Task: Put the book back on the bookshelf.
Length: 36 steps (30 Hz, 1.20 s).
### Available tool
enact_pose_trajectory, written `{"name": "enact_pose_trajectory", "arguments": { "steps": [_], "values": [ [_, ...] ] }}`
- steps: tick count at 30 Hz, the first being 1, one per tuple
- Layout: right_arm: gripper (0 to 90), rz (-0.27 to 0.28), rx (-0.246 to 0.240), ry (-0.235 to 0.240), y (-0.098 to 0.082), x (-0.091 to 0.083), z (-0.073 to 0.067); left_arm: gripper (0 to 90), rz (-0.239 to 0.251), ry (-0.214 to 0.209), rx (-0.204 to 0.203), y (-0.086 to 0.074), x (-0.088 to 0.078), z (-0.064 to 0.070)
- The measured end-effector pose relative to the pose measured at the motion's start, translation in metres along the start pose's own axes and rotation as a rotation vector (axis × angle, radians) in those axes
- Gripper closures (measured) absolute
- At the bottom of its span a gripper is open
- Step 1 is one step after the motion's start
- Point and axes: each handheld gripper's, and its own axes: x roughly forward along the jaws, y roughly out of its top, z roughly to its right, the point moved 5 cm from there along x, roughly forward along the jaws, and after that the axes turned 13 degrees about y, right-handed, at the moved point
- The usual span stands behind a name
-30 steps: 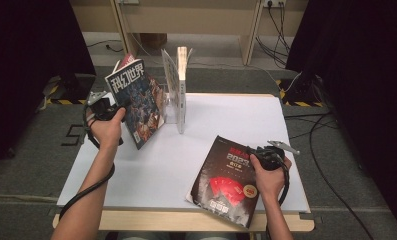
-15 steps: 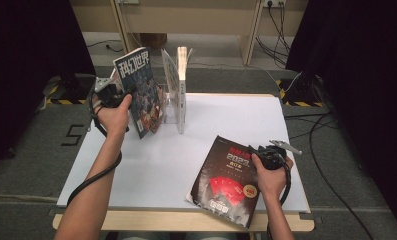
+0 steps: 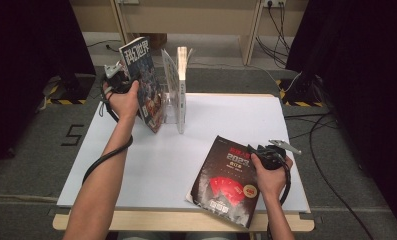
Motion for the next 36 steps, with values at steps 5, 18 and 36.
{"name": "enact_pose_trajectory", "arguments": {
  "steps": [5,18,36],
  "values": [
    [53.5,0.003,0.000,-0.001,0.001,-0.001,0.002,82.1,-0.028,0.008,0.035,-0.023,0.001,-0.002],
    [53.4,-0.001,0.005,-0.005,0.001,-0.003,0.002,75.3,-0.028,-0.058,0.070,-0.029,-0.023,-0.015],
    [53.0,-0.024,0.013,0.002,-0.003,0.001,-0.001,81.5,-0.078,-0.096,0.046,-0.012,-0.050,-0.011]
  ]
}}
